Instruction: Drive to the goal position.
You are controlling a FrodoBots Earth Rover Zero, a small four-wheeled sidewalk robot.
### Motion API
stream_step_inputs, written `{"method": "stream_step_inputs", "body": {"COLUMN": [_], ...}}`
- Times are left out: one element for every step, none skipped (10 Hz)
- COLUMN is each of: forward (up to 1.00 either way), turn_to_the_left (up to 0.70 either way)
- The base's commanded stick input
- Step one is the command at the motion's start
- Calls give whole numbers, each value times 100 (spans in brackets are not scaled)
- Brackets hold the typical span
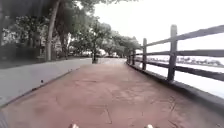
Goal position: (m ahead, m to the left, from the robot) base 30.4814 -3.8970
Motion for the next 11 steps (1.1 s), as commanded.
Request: {"method": "stream_step_inputs", "body": {"forward": [85, 85, 85, 85, 85, 85, 85, 85, 85, 85, 85], "turn_to_the_left": [0, 0, 0, 0, 0, 0, 0, 0, 0, 0, 0]}}
